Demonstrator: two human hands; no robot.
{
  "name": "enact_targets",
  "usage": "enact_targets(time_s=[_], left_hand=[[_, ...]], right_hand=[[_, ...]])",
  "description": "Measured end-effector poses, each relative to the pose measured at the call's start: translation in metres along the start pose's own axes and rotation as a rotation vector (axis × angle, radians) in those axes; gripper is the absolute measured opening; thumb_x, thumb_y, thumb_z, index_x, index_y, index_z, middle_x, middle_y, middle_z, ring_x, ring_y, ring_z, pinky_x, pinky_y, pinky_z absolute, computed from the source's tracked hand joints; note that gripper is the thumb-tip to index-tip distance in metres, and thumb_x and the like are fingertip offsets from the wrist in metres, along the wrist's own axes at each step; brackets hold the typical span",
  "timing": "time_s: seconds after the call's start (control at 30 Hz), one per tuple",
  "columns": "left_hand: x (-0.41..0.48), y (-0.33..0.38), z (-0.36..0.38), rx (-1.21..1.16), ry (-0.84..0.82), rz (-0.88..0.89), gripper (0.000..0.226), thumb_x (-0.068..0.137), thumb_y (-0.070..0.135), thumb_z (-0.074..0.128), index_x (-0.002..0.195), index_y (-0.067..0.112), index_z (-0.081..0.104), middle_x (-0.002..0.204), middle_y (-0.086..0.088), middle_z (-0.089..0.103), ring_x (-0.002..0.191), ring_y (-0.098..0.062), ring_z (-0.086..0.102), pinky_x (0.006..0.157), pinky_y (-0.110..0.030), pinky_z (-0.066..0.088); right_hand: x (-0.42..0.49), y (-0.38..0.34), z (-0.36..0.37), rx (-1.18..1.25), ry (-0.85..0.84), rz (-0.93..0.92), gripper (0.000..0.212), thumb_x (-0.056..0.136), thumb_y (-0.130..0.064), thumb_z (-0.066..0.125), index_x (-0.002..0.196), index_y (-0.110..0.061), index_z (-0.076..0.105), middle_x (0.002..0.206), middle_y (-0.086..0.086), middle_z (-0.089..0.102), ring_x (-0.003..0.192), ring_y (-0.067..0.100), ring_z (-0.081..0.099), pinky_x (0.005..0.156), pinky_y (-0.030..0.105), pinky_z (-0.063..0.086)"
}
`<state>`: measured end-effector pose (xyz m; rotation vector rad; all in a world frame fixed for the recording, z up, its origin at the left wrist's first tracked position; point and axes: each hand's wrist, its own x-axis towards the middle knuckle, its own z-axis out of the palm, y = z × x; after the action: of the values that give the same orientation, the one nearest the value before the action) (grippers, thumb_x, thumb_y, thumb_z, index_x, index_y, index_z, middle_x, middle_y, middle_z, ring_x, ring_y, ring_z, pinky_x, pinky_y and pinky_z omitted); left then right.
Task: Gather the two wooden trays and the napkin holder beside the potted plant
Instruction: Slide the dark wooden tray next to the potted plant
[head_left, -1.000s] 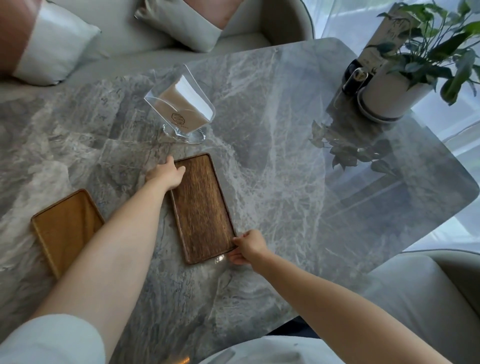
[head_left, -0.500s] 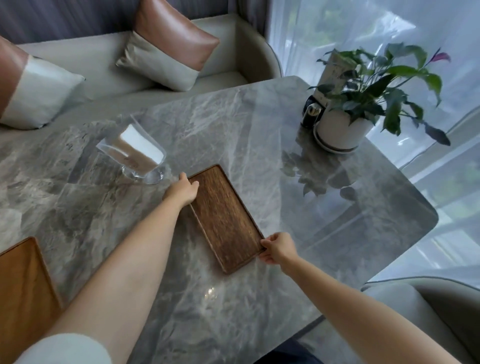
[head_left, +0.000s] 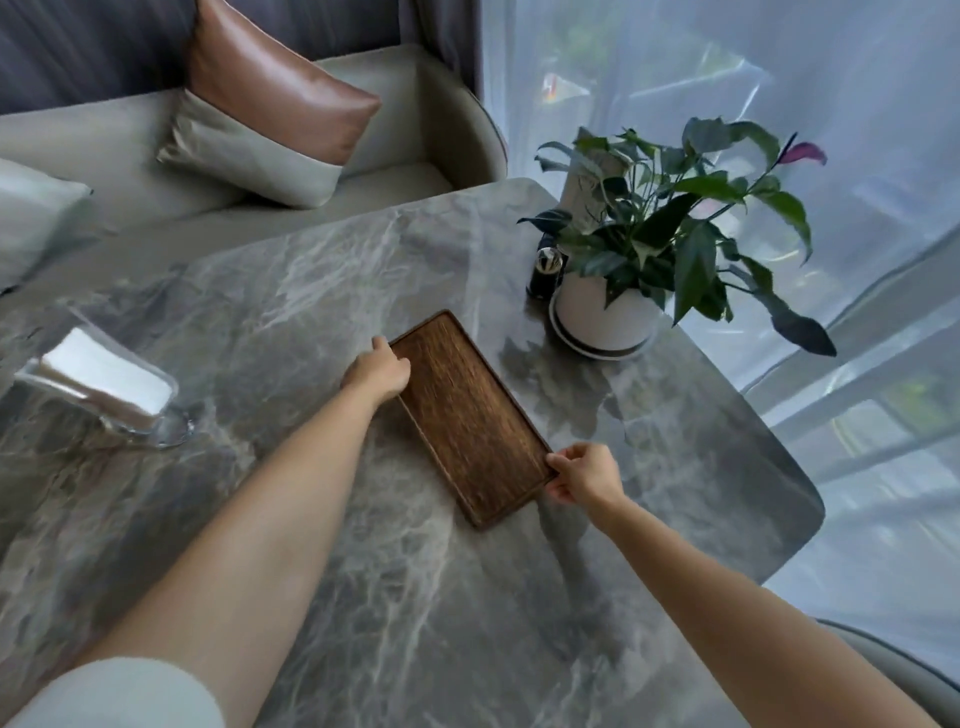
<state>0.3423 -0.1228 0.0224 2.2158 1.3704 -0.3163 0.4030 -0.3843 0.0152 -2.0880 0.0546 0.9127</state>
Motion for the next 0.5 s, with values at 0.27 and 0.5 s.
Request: enact_targets(time_s=[0.27, 0.5], left_hand=[[0.037, 0.067, 0.018, -0.026, -0.002, 0.034, 0.052, 0.093, 0.029, 0.042, 0.137, 0.005, 0.029, 0.136, -0.025, 0.046, 0.121, -0.041, 0.047, 0.094, -0.039, 0.041], [0.06, 0.092, 0.029, 0.029, -0.012, 0.027, 0.046, 0.091, 0.021, 0.039, 0.133, 0.003, 0.033, 0.136, -0.03, 0.043, 0.123, -0.043, 0.044, 0.099, -0.041, 0.038]], right_hand=[[0.063, -0.017, -0.047, 0.007, -0.006, -0.003, 0.027, 0.09, -0.011, 0.052, 0.064, -0.011, 0.046, 0.051, 0.011, 0.052, 0.049, 0.025, 0.051, 0.06, 0.037, 0.047], [0.102, -0.024, -0.065, -0.048, -0.021, -0.027, 0.028, 0.09, -0.011, 0.053, 0.062, -0.011, 0.051, 0.04, 0.004, 0.057, 0.043, 0.019, 0.056, 0.054, 0.032, 0.054]])
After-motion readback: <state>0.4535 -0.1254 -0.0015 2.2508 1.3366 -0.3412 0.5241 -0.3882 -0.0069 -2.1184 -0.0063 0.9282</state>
